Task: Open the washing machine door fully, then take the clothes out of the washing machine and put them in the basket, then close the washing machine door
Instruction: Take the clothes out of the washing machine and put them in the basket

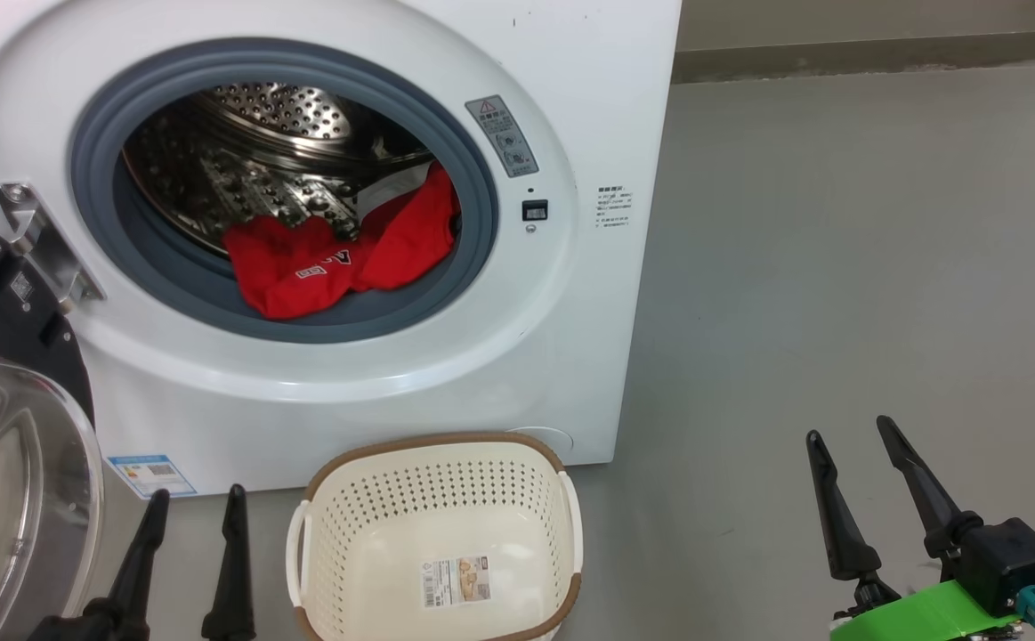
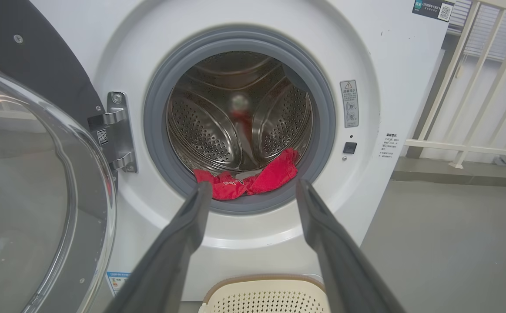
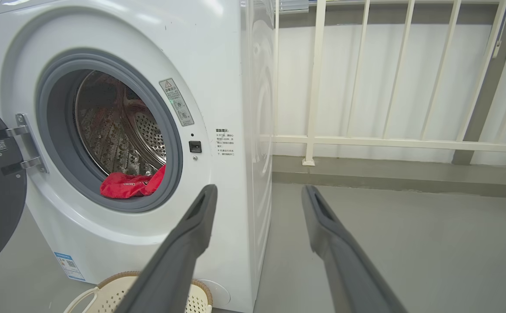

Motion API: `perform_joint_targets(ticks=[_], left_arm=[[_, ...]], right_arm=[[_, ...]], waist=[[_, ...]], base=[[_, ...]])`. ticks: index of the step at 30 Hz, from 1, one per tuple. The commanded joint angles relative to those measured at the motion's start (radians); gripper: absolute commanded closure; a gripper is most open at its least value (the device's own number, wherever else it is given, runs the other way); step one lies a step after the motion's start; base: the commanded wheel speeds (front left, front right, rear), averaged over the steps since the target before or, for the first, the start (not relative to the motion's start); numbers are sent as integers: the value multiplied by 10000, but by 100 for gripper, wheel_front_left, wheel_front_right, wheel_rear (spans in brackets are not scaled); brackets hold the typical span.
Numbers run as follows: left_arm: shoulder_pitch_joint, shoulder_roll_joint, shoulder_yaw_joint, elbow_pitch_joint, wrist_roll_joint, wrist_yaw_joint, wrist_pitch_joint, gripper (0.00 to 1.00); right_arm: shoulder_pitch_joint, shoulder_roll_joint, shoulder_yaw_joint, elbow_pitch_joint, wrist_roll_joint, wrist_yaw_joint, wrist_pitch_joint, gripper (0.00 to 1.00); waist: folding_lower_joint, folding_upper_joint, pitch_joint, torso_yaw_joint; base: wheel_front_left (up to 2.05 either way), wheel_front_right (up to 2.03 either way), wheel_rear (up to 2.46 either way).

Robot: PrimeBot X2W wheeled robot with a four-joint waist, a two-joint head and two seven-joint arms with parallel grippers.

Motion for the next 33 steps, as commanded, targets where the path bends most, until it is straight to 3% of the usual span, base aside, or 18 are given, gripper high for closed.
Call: perform_joint_targets(ticks=[1, 21, 33], left_arm=[[-139, 106, 319, -301, -32, 76, -79, 0], [-365, -10, 333, -272, -381, 206, -133, 0], [-1286, -155, 285, -408, -606, 343, -162, 0]], right_arm=[[-134, -98, 254, -219, 27, 48, -64, 0], [-237, -98, 315, -325, -30, 48, -65, 0], [-672, -98, 329, -584, -188, 48, -65, 0]], waist=[[0, -1, -4, 1], [0, -1, 360, 56], [0, -1, 1664, 338]], base=[[0, 0, 0], [0, 0, 0], [0, 0, 0]])
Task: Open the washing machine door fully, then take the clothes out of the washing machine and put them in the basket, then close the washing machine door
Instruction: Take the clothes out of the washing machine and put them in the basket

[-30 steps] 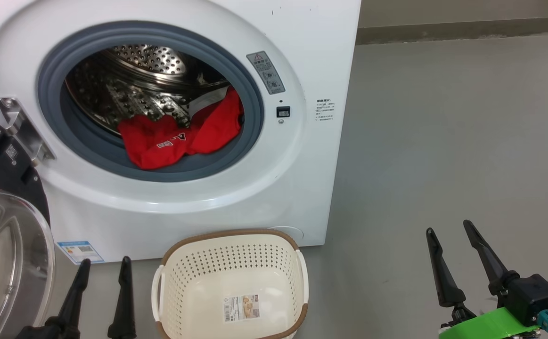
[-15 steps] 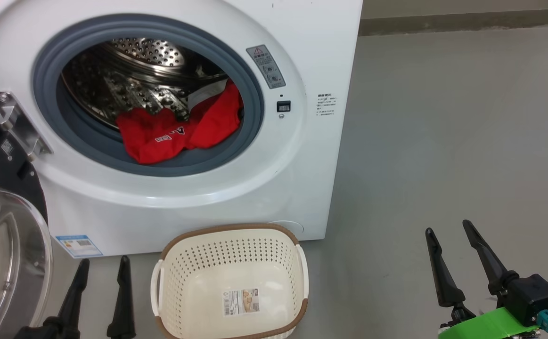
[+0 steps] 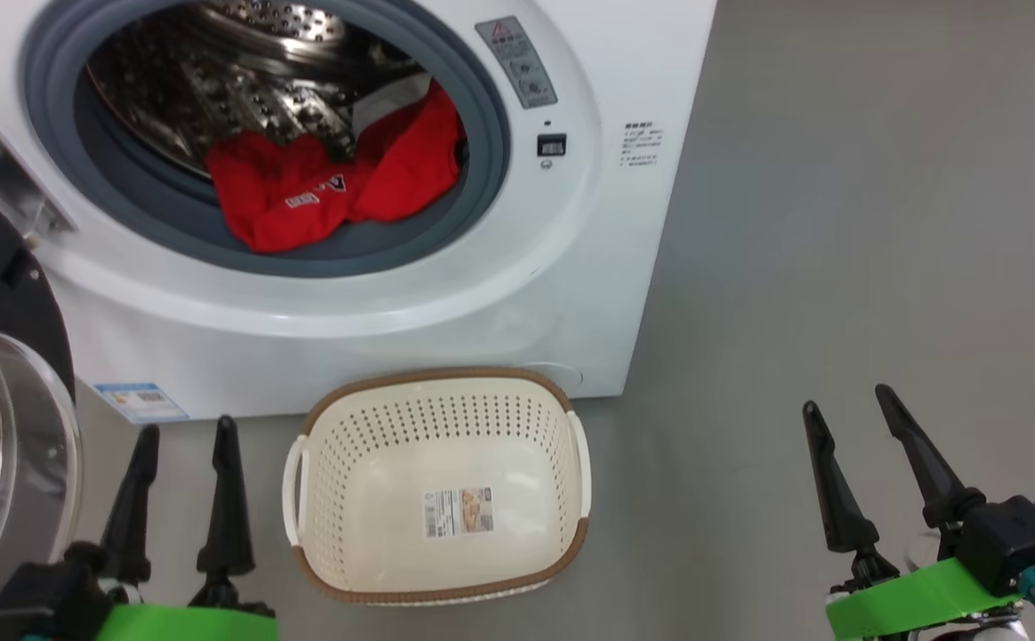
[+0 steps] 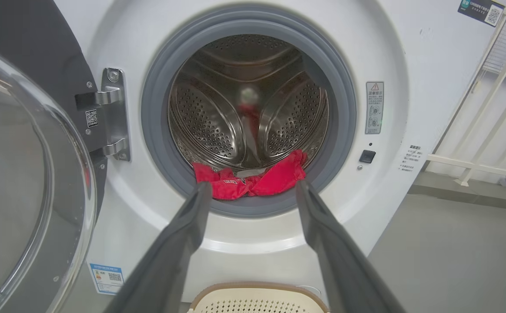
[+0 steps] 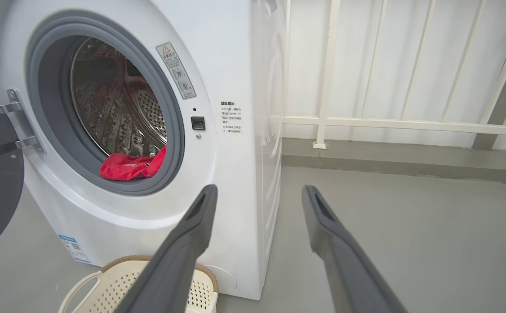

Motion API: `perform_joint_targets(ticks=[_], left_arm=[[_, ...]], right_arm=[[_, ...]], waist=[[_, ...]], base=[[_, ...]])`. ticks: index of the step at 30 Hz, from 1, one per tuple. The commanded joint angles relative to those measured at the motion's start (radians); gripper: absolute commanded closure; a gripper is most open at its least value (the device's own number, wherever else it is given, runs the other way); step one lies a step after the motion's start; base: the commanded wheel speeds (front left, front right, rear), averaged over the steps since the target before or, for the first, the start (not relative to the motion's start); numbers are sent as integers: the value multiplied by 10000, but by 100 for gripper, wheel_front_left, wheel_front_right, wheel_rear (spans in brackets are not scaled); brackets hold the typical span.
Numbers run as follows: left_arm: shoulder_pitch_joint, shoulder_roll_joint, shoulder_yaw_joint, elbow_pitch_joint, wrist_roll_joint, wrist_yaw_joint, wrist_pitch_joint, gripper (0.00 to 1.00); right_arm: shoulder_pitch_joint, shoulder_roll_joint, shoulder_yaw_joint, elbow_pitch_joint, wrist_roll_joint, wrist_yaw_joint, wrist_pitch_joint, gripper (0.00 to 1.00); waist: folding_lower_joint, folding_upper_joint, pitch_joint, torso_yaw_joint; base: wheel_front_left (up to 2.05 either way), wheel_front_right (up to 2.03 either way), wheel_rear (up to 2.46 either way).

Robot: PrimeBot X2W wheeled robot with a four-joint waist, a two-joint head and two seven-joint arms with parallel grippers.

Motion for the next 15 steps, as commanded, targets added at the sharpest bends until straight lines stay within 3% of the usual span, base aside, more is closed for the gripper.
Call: perform_joint_targets(ticks=[1, 15], left_arm=[[-520, 60, 295, -291, -20, 86, -102, 0], [-2311, 2, 404, 28, 7, 155, -248, 0]], right_arm=[[-446, -97, 243, -325, -101, 48, -65, 0], [-1622, -97, 461, -443, -308, 48, -65, 0]], waist=[[0, 0, 531, 164], [0, 0, 2168, 332]], base=[[0, 0, 0], [0, 0, 0]])
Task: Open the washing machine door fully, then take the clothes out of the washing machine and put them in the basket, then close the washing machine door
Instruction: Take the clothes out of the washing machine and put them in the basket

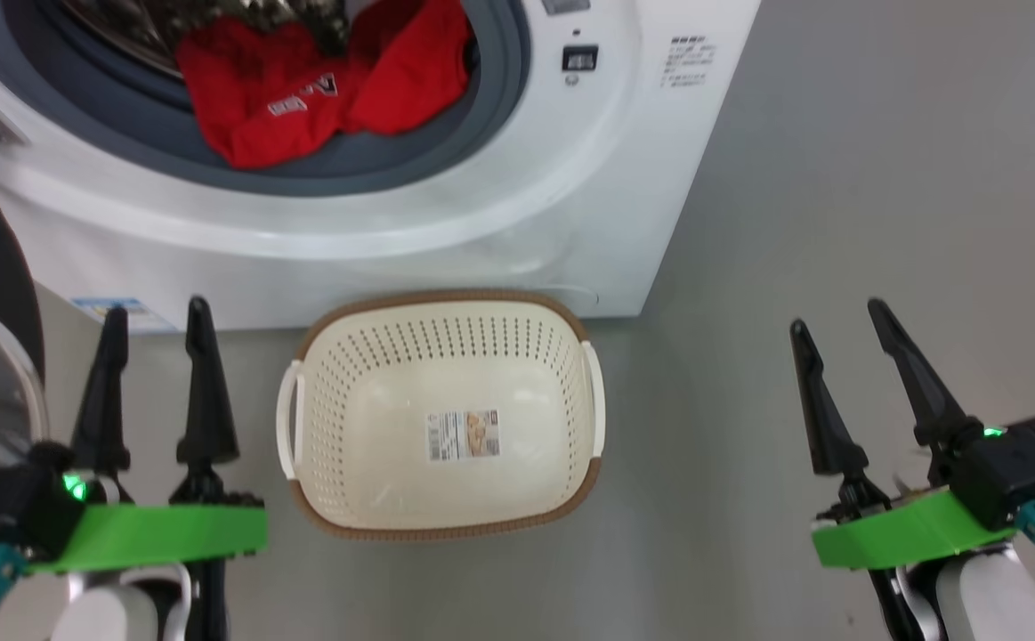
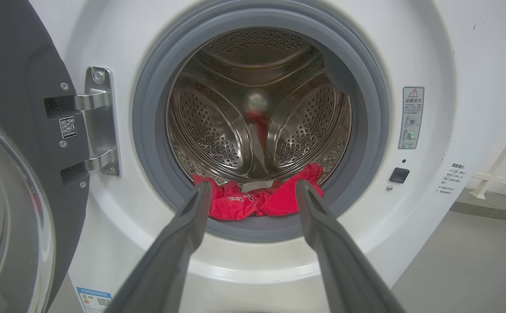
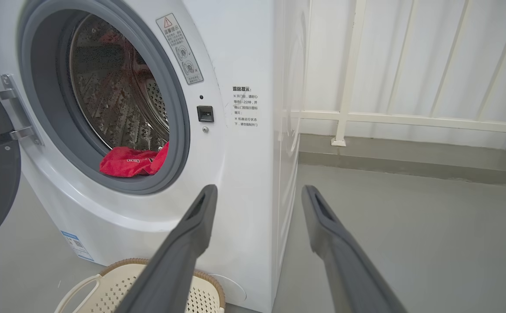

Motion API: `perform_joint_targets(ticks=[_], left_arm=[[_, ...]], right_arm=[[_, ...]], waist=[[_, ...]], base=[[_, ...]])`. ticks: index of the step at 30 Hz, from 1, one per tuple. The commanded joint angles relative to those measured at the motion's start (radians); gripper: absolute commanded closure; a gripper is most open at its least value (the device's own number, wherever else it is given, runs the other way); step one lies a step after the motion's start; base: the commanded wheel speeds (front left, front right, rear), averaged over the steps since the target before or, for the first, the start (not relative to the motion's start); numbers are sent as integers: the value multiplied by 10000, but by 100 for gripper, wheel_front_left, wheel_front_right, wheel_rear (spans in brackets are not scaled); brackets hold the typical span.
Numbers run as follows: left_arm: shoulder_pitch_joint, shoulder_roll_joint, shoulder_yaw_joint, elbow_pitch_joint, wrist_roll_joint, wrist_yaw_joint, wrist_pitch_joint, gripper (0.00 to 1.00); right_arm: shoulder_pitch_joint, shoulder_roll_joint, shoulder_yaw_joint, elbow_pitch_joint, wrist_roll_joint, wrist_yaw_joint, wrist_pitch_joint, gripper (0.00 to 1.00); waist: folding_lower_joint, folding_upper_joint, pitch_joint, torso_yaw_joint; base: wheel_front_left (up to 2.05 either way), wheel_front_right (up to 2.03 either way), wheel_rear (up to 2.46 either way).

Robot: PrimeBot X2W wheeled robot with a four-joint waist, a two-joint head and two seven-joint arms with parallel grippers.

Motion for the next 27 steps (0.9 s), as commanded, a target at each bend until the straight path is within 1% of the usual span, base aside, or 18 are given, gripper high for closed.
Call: perform_joint_targets(ticks=[1, 7, 17, 23, 27], left_arm=[[-497, 191, 339, -95, 46, 54, -89, 0], [-1350, 168, 250, 277, 36, -17, -103, 0], [-3492, 203, 84, 1360, 205, -269, -127, 0], [-5084, 325, 223, 2672, -50, -575, -132, 0], [-5953, 499, 157, 3516, 50, -654, -132, 0]], right_arm=[[-403, -75, 305, -306, -130, 48, -65, 0], [-800, -75, 431, -342, -178, 48, -65, 0], [-1173, -75, 487, -391, -251, 48, -65, 0], [-1283, -75, 592, -404, -328, 48, -65, 0], [-1343, -75, 602, -409, -355, 48, -65, 0]], waist=[[0, 0, 617, 66], [0, 0, 1220, 77], [0, 0, 2032, 5], [0, 0, 2416, -149], [0, 0, 2677, -256]], base=[[0, 0, 0], [0, 0, 0], [0, 0, 0], [0, 0, 0], [0, 0, 0]])
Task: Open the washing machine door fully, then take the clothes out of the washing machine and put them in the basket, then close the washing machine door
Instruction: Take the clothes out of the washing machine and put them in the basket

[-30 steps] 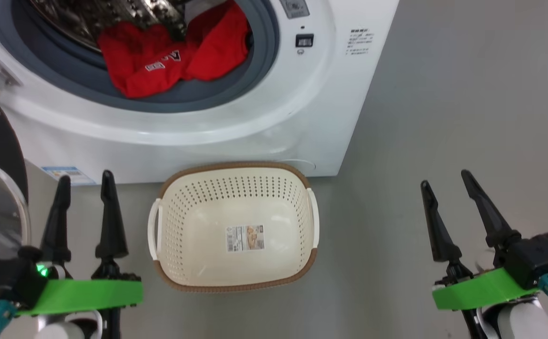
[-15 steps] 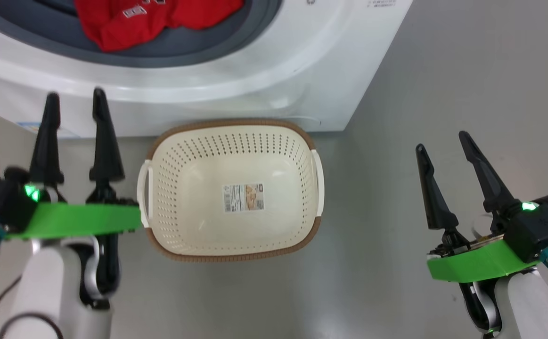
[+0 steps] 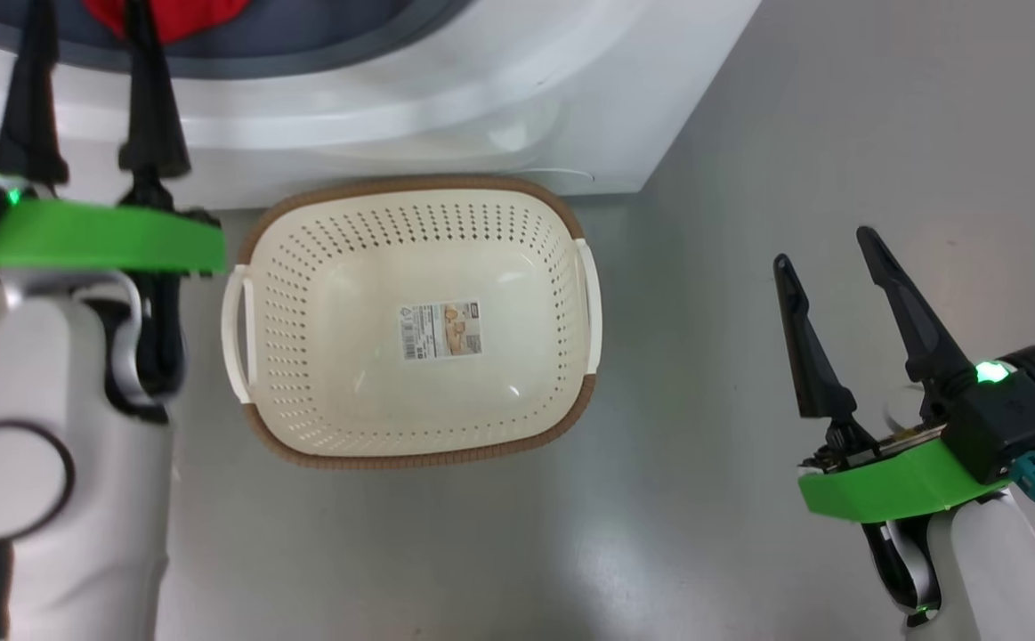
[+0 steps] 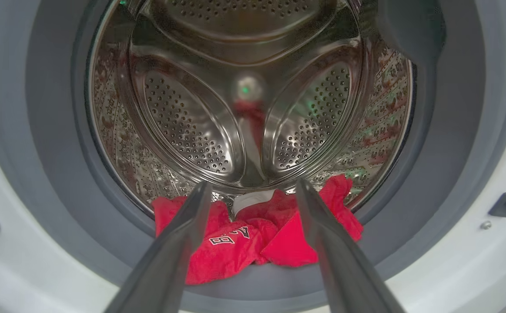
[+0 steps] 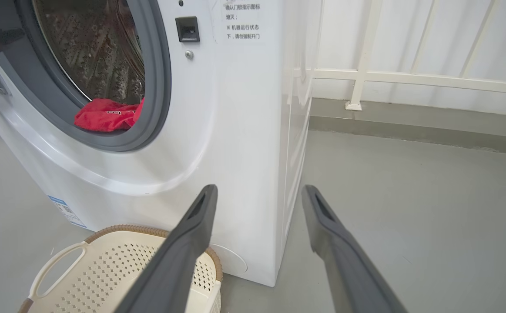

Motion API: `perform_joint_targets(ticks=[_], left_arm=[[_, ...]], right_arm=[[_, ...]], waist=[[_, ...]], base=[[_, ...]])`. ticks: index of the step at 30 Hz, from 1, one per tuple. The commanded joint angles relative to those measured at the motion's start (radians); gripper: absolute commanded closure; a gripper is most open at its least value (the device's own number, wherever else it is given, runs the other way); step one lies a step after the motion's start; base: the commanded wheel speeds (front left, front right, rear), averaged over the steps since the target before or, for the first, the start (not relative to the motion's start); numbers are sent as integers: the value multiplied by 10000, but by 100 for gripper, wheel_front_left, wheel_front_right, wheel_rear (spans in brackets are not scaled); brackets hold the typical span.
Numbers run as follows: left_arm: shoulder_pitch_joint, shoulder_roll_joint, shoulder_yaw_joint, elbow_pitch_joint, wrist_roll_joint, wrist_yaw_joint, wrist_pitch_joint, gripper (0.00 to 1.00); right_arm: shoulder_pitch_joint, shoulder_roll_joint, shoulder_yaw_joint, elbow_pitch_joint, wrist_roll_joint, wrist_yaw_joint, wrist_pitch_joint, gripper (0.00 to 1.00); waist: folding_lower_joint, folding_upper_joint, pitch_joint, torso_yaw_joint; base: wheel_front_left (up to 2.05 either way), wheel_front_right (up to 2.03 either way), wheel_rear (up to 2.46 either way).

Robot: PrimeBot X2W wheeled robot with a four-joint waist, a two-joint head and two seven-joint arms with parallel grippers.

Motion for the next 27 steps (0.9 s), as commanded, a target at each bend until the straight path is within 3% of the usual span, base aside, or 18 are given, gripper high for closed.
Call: perform_joint_targets(ticks=[1, 13, 27], left_arm=[[-281, 448, 222, -32, 63, -69, -43, 0], [-2891, 986, -94, 2639, 150, -215, 931, 0], [-4683, 1969, -1505, 5115, 1638, 43, 2760, 0]], right_arm=[[-99, -3, 246, -282, -14, 48, -65, 0], [-401, -3, 338, -413, -73, 48, -65, 0], [-626, -3, 594, -298, 82, 48, -65, 0]], waist=[[0, -1, 201, -104], [0, -1, 1097, -344], [0, -1, 1472, -681]], base=[[0, 0, 0], [0, 0, 0], [0, 0, 0]])
